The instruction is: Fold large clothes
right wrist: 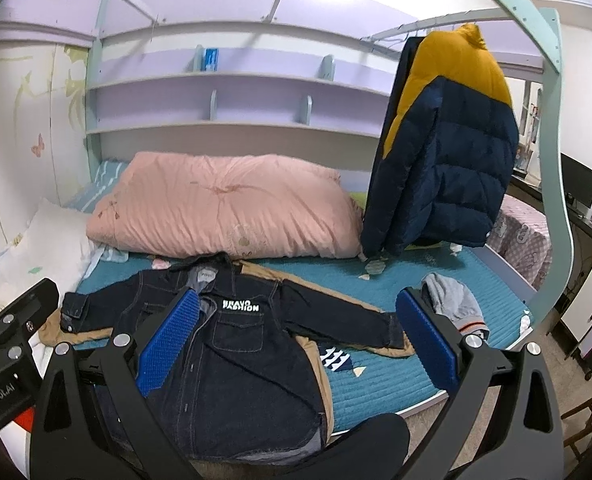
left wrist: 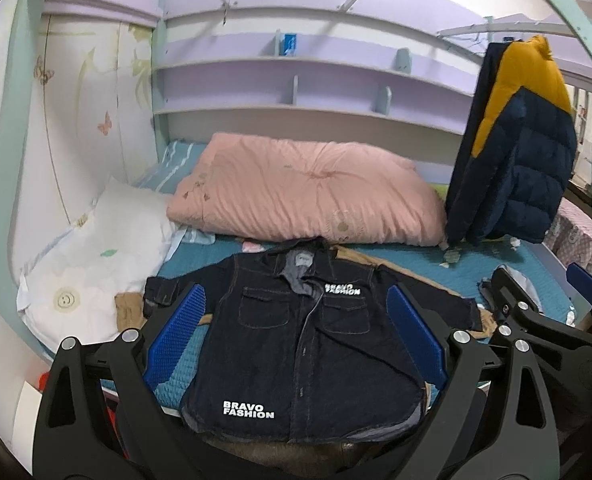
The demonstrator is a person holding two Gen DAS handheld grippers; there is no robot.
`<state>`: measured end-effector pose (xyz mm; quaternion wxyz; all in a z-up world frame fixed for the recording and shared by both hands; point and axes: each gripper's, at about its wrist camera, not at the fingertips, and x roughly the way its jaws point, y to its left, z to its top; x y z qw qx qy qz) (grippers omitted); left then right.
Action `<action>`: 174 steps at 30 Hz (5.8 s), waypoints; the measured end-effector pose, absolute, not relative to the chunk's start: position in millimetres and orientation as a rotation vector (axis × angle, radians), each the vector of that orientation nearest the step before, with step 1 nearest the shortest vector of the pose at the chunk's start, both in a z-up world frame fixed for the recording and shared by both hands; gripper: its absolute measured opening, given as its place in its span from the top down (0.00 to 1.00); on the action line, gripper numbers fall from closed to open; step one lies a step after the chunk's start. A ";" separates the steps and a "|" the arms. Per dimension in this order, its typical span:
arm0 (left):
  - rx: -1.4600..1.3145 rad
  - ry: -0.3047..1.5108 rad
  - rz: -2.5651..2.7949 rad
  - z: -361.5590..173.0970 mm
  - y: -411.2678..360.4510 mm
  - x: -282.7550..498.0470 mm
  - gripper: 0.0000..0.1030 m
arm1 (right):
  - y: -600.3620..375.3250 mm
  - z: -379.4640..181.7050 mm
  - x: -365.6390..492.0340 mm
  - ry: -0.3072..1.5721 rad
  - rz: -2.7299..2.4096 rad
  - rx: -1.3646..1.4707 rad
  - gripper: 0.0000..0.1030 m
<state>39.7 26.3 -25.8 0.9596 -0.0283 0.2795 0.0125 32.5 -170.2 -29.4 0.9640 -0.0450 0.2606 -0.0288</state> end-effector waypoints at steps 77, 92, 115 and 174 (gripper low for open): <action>-0.616 0.991 0.390 -308.0 390.0 304.5 0.91 | 42.2 -310.3 336.1 1.168 0.142 -0.288 0.08; -0.604 0.942 0.133 -228.3 253.4 349.0 0.91 | -80.1 -268.0 319.9 1.128 -0.028 -0.156 0.08; -0.480 1.213 -0.161 -337.2 -42.0 480.5 0.89 | -256.2 -277.7 358.9 1.120 -0.192 0.049 0.08; -0.243 1.265 0.048 -410.7 96.4 488.6 0.46 | -182.1 -409.4 466.2 1.383 0.075 0.178 0.81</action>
